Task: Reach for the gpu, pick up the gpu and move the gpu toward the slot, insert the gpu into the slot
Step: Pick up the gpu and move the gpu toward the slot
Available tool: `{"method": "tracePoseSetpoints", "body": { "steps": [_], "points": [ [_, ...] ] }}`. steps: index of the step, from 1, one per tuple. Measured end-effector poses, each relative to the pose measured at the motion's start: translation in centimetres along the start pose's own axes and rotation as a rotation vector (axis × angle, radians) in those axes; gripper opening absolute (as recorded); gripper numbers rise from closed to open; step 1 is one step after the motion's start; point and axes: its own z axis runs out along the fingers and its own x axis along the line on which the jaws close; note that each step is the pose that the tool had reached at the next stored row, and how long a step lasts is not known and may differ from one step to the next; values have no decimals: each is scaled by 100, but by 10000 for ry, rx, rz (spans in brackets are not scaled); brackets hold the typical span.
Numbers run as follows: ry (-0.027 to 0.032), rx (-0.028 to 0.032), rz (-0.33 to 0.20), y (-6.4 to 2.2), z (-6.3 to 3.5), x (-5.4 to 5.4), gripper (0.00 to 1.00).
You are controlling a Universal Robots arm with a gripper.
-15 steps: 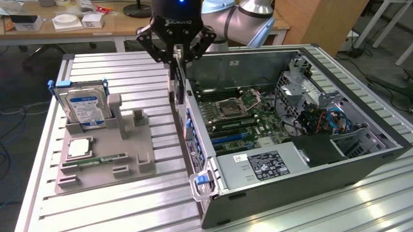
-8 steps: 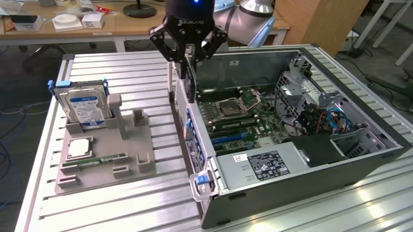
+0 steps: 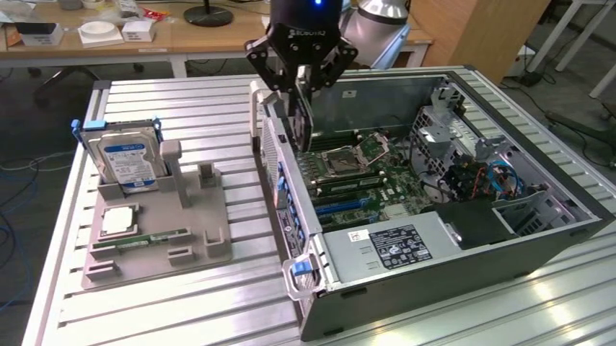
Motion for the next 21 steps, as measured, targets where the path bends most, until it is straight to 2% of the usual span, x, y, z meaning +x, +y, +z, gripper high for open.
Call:
{"method": "tracePoseSetpoints", "body": {
  "steps": [6,16,21],
  "points": [
    [-1,0,1,5,5,-163,27],
    [0,0,-2,11,17,-342,27],
    [-1,0,-4,15,25,-492,27]
  ]
}}
